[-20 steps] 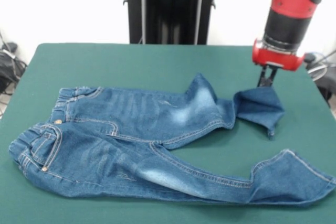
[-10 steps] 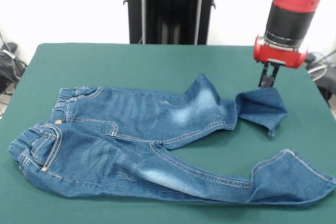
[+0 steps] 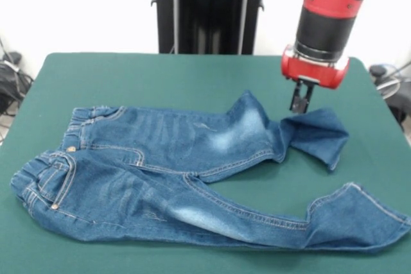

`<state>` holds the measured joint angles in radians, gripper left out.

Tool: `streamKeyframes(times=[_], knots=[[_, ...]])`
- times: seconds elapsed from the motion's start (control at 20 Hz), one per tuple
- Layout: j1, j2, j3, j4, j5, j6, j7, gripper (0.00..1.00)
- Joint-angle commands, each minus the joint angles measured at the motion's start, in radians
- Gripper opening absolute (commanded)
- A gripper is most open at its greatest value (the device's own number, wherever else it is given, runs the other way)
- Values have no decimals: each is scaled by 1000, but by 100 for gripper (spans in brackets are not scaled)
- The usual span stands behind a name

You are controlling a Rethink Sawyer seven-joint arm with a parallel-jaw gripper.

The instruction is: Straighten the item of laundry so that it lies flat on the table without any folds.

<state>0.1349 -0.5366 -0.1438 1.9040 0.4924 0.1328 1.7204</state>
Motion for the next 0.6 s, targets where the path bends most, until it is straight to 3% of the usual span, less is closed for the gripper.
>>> streamKeyframes(times=[0.05,0.6], knots=[[-19,-38,25,47,-16,13,196,0],[54,-119,-51,14,5,182,235,0]])
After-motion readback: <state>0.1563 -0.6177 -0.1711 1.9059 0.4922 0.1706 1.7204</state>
